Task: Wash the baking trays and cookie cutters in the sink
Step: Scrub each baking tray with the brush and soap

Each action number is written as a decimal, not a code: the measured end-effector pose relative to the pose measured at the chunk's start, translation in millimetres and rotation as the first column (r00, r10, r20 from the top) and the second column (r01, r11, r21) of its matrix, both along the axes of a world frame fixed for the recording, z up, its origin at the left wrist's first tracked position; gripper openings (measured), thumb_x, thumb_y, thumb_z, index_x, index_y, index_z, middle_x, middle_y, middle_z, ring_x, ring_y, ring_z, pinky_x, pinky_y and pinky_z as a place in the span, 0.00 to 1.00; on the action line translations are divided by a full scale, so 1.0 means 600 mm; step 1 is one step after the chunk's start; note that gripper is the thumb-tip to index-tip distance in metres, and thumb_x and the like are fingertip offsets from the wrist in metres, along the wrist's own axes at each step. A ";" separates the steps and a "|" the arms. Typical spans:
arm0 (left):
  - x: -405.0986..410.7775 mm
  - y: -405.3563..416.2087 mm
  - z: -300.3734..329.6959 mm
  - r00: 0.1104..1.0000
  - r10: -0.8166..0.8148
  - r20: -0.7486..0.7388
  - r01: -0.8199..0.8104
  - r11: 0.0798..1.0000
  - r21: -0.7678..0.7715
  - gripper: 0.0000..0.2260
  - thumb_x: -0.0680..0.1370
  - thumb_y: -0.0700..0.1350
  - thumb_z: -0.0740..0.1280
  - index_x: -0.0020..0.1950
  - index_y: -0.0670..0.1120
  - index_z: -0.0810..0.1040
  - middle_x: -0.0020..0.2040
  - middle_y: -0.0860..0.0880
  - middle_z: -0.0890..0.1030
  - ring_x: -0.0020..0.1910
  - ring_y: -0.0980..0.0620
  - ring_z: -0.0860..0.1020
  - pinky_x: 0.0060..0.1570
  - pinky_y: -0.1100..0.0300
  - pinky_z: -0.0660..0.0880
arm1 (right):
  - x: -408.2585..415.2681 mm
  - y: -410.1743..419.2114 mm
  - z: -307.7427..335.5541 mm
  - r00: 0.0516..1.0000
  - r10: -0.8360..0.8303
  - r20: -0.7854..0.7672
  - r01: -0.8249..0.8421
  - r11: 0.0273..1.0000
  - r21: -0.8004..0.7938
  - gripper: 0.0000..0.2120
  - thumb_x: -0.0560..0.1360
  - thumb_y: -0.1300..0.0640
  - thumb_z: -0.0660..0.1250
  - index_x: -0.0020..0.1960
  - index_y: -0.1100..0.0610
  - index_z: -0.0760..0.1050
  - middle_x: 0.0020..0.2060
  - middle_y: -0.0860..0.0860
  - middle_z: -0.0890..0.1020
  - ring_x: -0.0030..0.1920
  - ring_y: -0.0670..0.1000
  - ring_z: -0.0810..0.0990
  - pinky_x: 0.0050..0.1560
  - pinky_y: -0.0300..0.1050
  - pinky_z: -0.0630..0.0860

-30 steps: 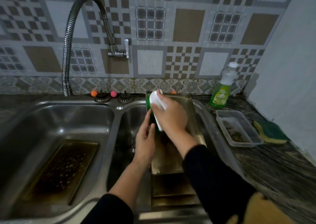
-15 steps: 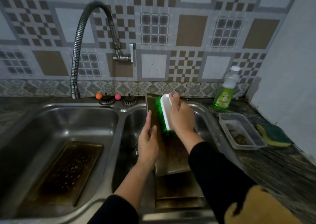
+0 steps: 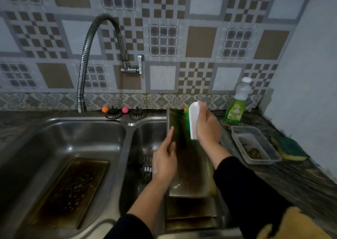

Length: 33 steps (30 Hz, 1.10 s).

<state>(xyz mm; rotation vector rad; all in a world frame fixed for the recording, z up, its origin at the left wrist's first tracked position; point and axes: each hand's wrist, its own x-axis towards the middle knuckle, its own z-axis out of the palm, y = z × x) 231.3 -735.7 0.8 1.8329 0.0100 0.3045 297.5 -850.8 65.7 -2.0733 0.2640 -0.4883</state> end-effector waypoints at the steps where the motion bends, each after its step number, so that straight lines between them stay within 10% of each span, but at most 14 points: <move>1: 0.000 -0.002 0.004 1.000 0.001 0.017 -0.003 0.996 0.095 0.23 0.82 0.43 0.58 0.73 0.64 0.63 0.50 0.63 0.78 0.39 0.67 0.77 0.38 0.69 0.75 | 0.007 -0.004 -0.001 0.999 0.050 -0.006 -0.050 0.999 0.007 0.27 0.79 0.35 0.45 0.69 0.45 0.69 0.59 0.53 0.79 0.52 0.55 0.78 0.43 0.43 0.72; 4: -0.014 -0.012 0.010 0.989 -0.050 0.139 -0.018 0.894 0.448 0.22 0.82 0.45 0.55 0.74 0.64 0.61 0.64 0.56 0.75 0.48 0.57 0.80 0.44 0.58 0.79 | 0.015 -0.004 0.010 0.977 0.199 -0.082 -0.191 0.977 0.095 0.30 0.72 0.28 0.53 0.73 0.35 0.58 0.69 0.49 0.72 0.62 0.57 0.76 0.60 0.53 0.73; 10: -0.032 -0.026 -0.016 0.981 -0.184 0.062 0.060 0.591 0.805 0.34 0.81 0.46 0.54 0.71 0.68 0.30 0.79 0.51 0.51 0.45 0.47 0.82 0.37 0.53 0.79 | 0.003 0.000 0.018 0.985 0.159 -0.072 -0.155 0.986 0.053 0.31 0.73 0.49 0.67 0.73 0.38 0.60 0.61 0.49 0.77 0.51 0.51 0.80 0.47 0.47 0.77; 15: -0.029 0.004 -0.010 0.985 -0.080 0.155 -0.011 0.858 0.513 0.24 0.81 0.61 0.48 0.74 0.69 0.39 0.74 0.57 0.65 0.62 0.53 0.76 0.52 0.54 0.77 | 0.002 -0.023 0.016 0.972 0.231 0.045 -0.234 0.931 0.279 0.22 0.75 0.56 0.65 0.68 0.43 0.70 0.60 0.47 0.77 0.43 0.43 0.79 0.40 0.37 0.76; 19: 0.009 0.051 -0.026 0.973 0.066 -0.222 -0.007 0.967 0.256 0.28 0.77 0.66 0.46 0.75 0.67 0.39 0.79 0.50 0.55 0.74 0.43 0.62 0.67 0.44 0.65 | -0.006 -0.039 0.019 0.958 0.267 0.104 -0.280 0.790 0.546 0.24 0.73 0.57 0.69 0.68 0.45 0.71 0.60 0.48 0.75 0.54 0.47 0.79 0.51 0.43 0.79; 22: 0.013 0.077 -0.038 0.941 0.005 -0.339 0.051 0.986 0.159 0.32 0.75 0.69 0.49 0.73 0.68 0.35 0.74 0.48 0.68 0.68 0.44 0.71 0.65 0.49 0.67 | -0.009 -0.047 0.013 0.954 0.279 0.105 -0.282 0.727 0.626 0.25 0.64 0.50 0.72 0.60 0.38 0.76 0.66 0.54 0.75 0.64 0.54 0.75 0.63 0.56 0.74; 27: -0.008 0.071 -0.041 0.997 -0.004 -0.072 0.006 1.000 0.030 0.25 0.81 0.52 0.59 0.75 0.64 0.52 0.57 0.66 0.73 0.47 0.77 0.72 0.51 0.78 0.67 | -0.010 -0.056 0.003 0.957 0.260 0.131 -0.288 0.785 0.548 0.27 0.71 0.50 0.72 0.69 0.42 0.70 0.71 0.51 0.69 0.70 0.53 0.68 0.68 0.57 0.68; 33: -0.005 0.090 -0.057 0.997 0.081 0.013 -0.080 0.995 -0.053 0.24 0.80 0.53 0.61 0.73 0.67 0.58 0.64 0.60 0.74 0.61 0.61 0.74 0.63 0.60 0.72 | 0.009 -0.080 0.012 0.980 0.178 0.084 -0.197 0.883 0.425 0.28 0.80 0.45 0.57 0.77 0.44 0.51 0.75 0.50 0.62 0.67 0.53 0.68 0.67 0.52 0.67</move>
